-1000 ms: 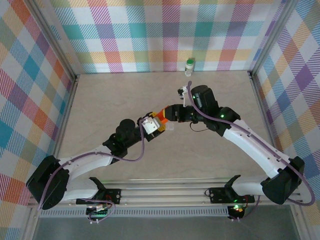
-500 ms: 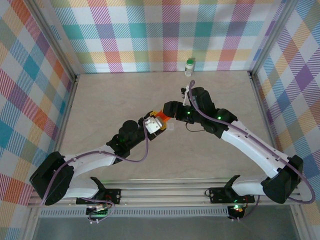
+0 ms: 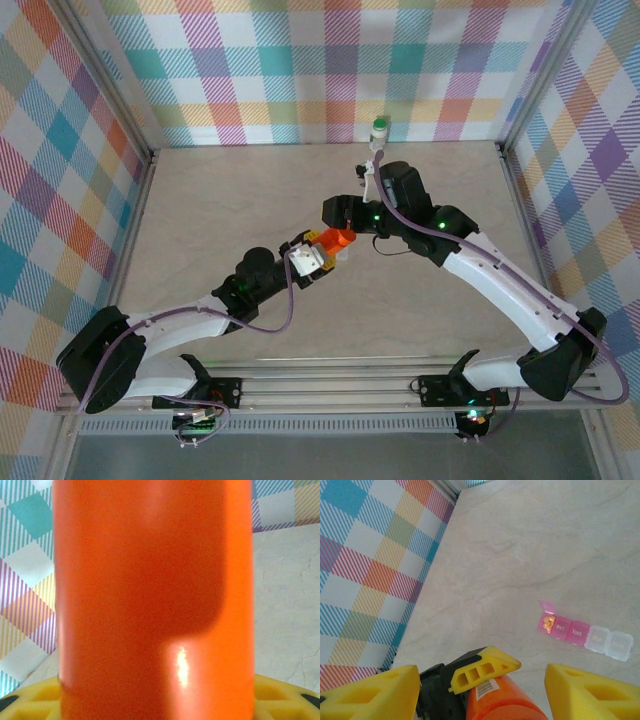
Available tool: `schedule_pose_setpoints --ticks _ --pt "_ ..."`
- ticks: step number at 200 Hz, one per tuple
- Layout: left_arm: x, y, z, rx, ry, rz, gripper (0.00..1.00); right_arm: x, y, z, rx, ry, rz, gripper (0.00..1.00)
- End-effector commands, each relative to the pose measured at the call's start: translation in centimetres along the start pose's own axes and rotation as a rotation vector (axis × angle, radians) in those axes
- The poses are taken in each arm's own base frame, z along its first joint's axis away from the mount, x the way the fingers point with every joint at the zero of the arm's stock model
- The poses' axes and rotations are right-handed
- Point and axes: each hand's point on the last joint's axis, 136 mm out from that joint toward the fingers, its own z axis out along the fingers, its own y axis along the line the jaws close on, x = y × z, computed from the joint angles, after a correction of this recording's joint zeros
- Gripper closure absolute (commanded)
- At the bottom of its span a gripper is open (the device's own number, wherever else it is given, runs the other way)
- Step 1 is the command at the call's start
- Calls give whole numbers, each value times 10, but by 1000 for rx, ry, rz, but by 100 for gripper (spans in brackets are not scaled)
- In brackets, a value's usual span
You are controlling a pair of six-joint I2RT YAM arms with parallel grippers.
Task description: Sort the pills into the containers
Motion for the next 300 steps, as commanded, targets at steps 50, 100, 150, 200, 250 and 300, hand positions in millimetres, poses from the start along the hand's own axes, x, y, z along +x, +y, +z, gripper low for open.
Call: schedule_pose_setpoints --ticks 50,100,150,200,250,300 --pt "-23 -6 -9 83 -127 -79 100 -20 -5 -27 13 -72 -54 27" --pt "-30 -10 -20 211 -198 -178 100 -48 26 -56 -161 -147 -395 28" --pt "-43 -10 -33 329 -255 -212 100 21 53 -82 -555 -128 -1085 29" --pt "-50 -14 -41 379 -282 -202 100 47 61 -82 -801 -79 -1212 27" --pt "-56 -16 -44 406 -293 -195 100 48 59 -69 -862 -43 -1201 24" --pt "-58 -17 -44 422 -287 -194 100 47 60 -64 -888 -33 -1178 25"
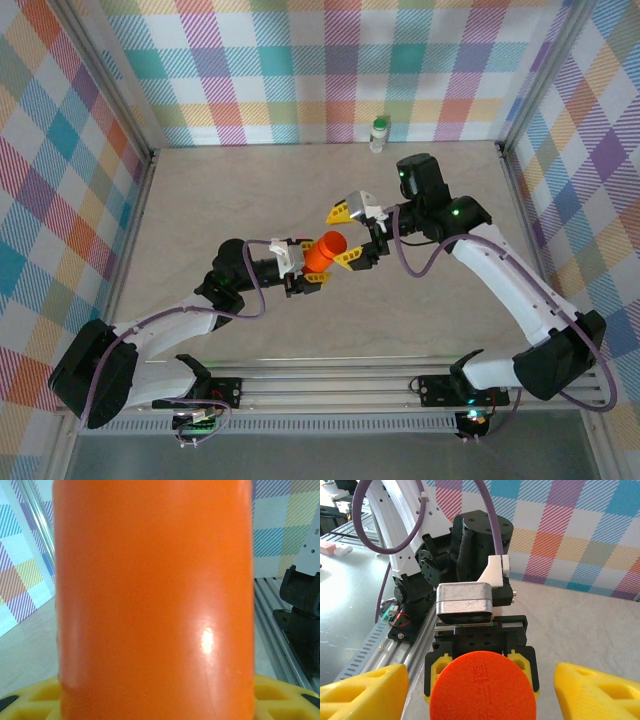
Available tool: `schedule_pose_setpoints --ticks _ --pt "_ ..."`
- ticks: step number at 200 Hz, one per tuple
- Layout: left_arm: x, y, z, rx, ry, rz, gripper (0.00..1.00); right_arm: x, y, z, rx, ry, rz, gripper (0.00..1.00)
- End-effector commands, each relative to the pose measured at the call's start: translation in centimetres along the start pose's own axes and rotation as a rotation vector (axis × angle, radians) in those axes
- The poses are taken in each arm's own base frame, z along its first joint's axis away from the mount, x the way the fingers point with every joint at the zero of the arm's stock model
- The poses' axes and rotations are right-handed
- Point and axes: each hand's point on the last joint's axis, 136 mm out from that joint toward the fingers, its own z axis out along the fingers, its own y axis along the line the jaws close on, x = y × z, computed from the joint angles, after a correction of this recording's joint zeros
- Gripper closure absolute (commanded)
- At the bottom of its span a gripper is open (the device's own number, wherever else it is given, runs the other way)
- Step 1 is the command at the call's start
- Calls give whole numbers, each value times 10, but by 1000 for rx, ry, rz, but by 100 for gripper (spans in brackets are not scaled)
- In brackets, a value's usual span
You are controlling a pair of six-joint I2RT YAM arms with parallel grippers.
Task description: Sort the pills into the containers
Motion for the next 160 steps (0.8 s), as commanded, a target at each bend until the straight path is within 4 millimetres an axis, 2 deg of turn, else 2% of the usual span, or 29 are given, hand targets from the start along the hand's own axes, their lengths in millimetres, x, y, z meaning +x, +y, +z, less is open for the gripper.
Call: schedule_pose_setpoints --ticks 1,87,113,134,147,160 --pt "-23 2 -2 15 -47 43 100 -13 5 -3 -47 -51 -34 25" --pt "-27 1 -2 24 -48 46 100 -3 4 2 -72 -40 12 28" --pt "-27 3 -2 13 -42 45 100 -1 2 3 -65 -33 31 38" --pt "-26 7 -1 -6 -30 49 100 6 0 5 -56 -13 76 41" --pt "-28 10 -1 -20 -24 58 100 16 -4 7 -36 17 122 47" --pt "-30 14 -2 -45 -21 67 100 28 -13 10 16 52 191 58"
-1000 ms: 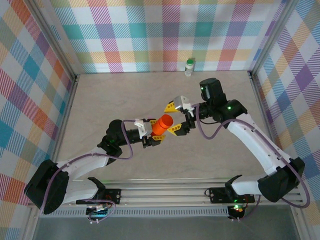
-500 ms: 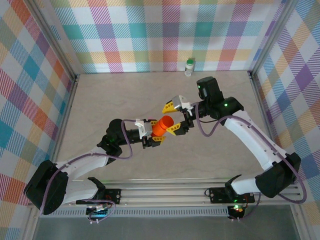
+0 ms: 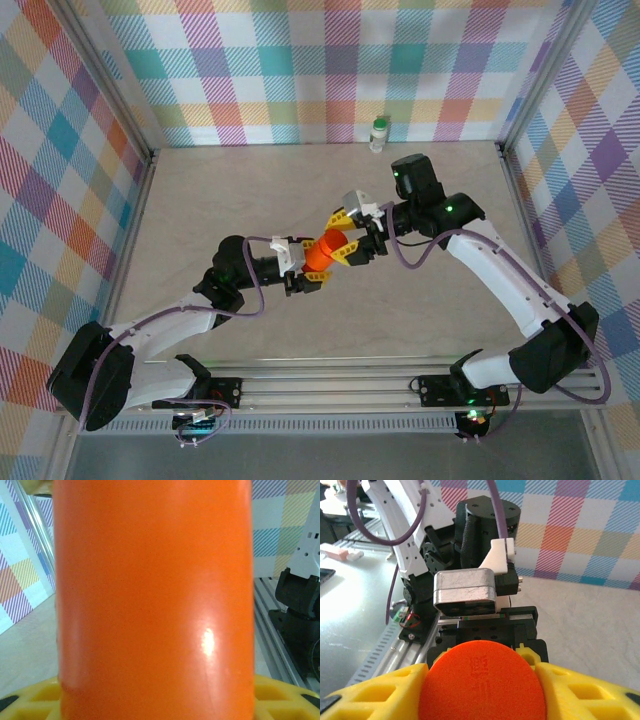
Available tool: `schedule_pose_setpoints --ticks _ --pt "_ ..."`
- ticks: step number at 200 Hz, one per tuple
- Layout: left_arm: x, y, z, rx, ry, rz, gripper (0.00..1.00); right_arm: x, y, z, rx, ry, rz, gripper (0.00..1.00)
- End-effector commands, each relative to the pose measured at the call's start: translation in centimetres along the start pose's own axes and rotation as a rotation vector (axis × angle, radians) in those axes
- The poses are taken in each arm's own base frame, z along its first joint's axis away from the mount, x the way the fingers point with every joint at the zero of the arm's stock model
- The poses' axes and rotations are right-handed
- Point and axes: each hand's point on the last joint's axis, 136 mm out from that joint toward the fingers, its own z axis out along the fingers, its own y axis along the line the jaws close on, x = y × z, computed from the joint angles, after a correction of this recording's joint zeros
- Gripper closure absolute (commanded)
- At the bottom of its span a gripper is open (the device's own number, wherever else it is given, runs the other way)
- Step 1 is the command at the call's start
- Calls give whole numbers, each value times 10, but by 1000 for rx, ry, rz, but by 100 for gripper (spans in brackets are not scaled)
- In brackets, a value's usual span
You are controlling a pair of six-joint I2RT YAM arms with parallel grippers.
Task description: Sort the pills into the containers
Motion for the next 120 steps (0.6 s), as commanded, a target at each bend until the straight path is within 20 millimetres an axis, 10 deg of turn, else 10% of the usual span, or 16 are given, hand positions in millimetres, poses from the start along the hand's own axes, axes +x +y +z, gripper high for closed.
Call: schedule_pose_setpoints --ticks 1,37,120 --pt "-26 14 -3 -55 -40 76 100 17 -13 4 51 39 115 59" --pt "-30 29 -4 -138 -18 105 100 43 -20 12 165 108 276 76" --pt "-46 60 -20 -360 -101 114 100 73 -57 13 563 -53 788 78"
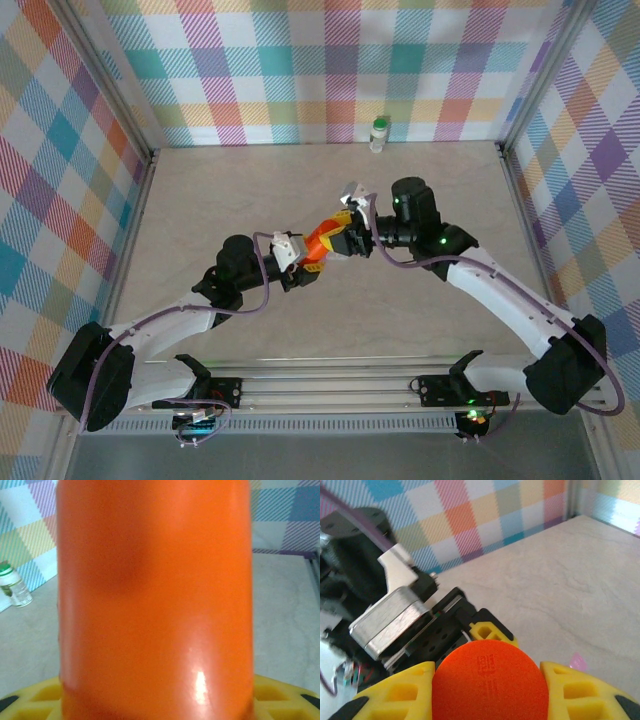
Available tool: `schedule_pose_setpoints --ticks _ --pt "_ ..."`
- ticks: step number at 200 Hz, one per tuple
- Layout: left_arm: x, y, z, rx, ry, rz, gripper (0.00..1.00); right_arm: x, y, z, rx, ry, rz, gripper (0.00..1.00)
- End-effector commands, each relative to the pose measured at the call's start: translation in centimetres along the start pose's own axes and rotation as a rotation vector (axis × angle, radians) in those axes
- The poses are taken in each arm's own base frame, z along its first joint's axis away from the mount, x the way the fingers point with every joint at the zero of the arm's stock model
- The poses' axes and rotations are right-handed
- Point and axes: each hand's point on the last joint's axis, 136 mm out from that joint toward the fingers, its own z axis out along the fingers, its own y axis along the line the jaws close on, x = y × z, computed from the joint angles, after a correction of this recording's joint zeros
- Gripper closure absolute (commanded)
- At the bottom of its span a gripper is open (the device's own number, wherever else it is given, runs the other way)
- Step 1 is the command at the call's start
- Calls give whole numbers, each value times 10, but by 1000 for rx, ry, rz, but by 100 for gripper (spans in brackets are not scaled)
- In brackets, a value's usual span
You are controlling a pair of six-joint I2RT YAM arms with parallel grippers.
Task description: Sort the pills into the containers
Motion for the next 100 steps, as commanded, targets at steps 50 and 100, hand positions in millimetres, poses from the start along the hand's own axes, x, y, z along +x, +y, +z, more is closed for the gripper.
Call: schedule_pose_setpoints --ticks 50,100 --pt "-87 28 -21 -186 -276 119 100 22 -30 7 227 -13 539 79" --pt "-85 28 -18 -211 -261 146 100 15 -21 17 189 -26 679 81"
